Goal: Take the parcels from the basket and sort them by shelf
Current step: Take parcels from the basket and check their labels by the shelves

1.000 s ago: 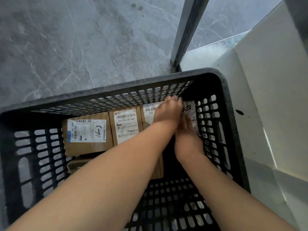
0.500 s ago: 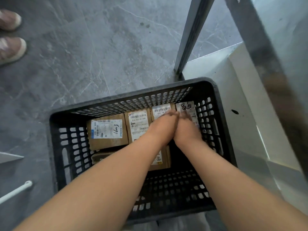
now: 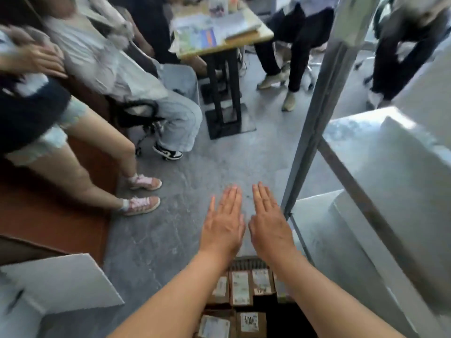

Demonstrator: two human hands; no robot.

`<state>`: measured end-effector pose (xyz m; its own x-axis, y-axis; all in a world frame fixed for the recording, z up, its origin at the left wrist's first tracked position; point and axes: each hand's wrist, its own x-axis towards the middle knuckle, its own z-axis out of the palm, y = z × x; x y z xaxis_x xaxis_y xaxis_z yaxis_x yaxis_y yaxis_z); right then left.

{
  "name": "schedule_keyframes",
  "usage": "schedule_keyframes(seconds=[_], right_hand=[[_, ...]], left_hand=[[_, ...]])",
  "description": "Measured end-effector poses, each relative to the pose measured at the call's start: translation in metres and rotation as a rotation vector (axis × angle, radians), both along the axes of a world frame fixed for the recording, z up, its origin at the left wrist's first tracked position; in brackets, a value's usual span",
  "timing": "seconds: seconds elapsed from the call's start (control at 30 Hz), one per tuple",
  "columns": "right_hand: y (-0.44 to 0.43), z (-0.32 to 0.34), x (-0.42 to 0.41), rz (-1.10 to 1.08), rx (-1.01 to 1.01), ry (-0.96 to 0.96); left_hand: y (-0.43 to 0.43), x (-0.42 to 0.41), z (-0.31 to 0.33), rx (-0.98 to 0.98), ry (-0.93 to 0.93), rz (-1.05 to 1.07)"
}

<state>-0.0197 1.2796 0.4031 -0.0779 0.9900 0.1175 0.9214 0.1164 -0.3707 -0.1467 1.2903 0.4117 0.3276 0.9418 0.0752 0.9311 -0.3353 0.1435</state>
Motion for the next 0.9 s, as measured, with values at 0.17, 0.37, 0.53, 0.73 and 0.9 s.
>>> schedule_keyframes(seconds=[0.17,0.37,0.53,0.73,0.9], right_hand=[[0.015,0.229,-0.010,0.017,0.263,0.083],[-0.015,0.422,-0.021,0.054,0.568,0.009],[-0.050,0.515,-0.023,-0.049,0.705,-0.119],[-0.096,0.554,-0.042,-0.200,0.791,-0.163],[-0.145,0.549,-0.037,-0.347,0.849,-0.264]], left_hand=[[0.009,-0.022,0.222,0.371,-0.093,0.092],[-0.020,-0.025,0.401,0.697,-0.129,0.095],[-0.047,-0.030,0.484,0.865,-0.141,0.038],[-0.076,-0.047,0.521,0.903,-0.119,-0.054],[-0.105,-0.032,0.533,0.897,-0.205,-0.198]])
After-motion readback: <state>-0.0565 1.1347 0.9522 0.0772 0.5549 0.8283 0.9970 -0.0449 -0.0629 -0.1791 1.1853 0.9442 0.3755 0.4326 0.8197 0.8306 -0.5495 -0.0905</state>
